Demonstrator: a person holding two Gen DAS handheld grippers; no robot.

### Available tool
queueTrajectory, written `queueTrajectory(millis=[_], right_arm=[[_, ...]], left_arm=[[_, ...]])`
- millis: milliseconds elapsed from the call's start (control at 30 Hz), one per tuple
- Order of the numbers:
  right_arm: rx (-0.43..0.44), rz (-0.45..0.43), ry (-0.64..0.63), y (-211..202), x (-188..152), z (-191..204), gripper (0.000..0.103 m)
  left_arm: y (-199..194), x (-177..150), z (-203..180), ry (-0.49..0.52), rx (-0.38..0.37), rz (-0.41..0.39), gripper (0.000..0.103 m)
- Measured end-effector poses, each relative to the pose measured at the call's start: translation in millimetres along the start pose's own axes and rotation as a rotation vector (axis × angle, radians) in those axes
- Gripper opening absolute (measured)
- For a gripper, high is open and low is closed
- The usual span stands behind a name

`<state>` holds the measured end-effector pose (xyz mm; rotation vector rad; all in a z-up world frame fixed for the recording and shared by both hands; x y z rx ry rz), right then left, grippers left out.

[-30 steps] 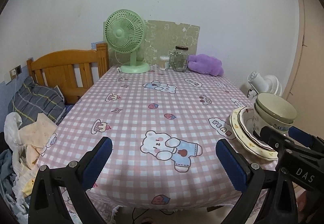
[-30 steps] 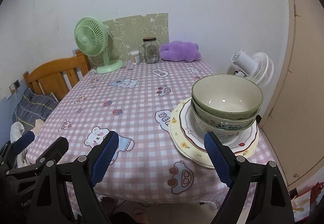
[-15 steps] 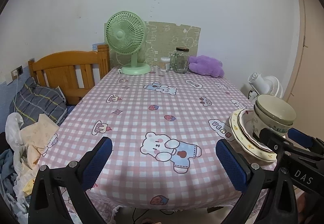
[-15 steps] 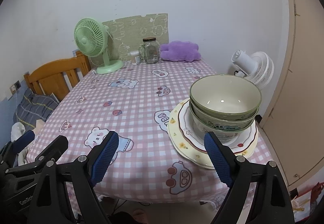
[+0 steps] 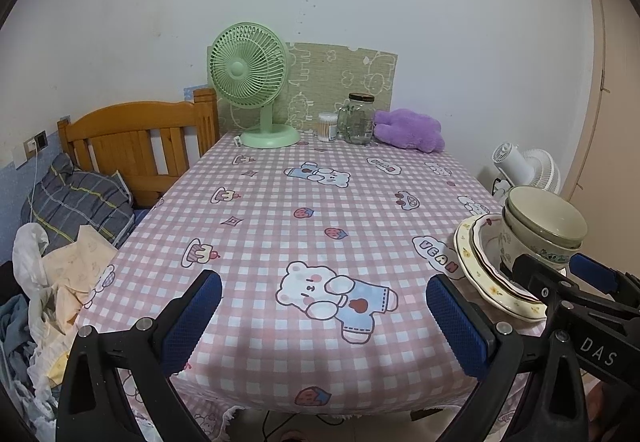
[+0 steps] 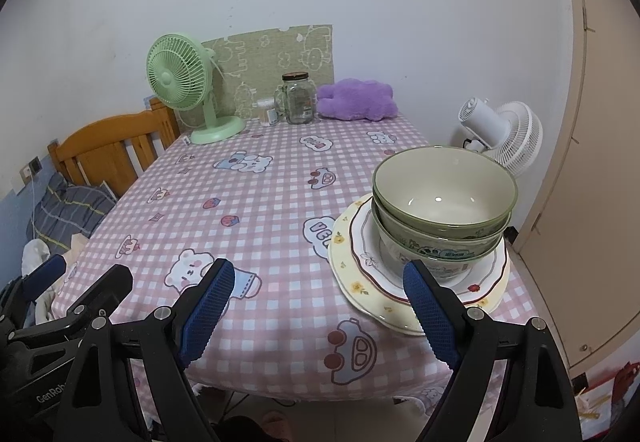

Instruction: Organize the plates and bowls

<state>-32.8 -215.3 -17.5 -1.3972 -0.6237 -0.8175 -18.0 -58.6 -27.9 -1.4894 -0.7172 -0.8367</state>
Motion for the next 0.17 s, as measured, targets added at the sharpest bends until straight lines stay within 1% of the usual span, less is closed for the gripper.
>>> queueTrajectory(millis=[167], right_arm=[[-0.002, 0.008, 0.002, 2.2, 0.5, -0.9, 0.088]], left_arm=[[1.8, 0.6, -0.9, 0.001, -0.003, 0.008, 0.103]])
Point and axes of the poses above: each gripper's, at about its wrist camera, not at the fingertips, and y roughly the way its jaws point, z to its left, x to its top, the point moved 2 cm from there along y, roughly the way its jaws point, and after that the axes turned 4 degrees about y, right-handed, at the moved point
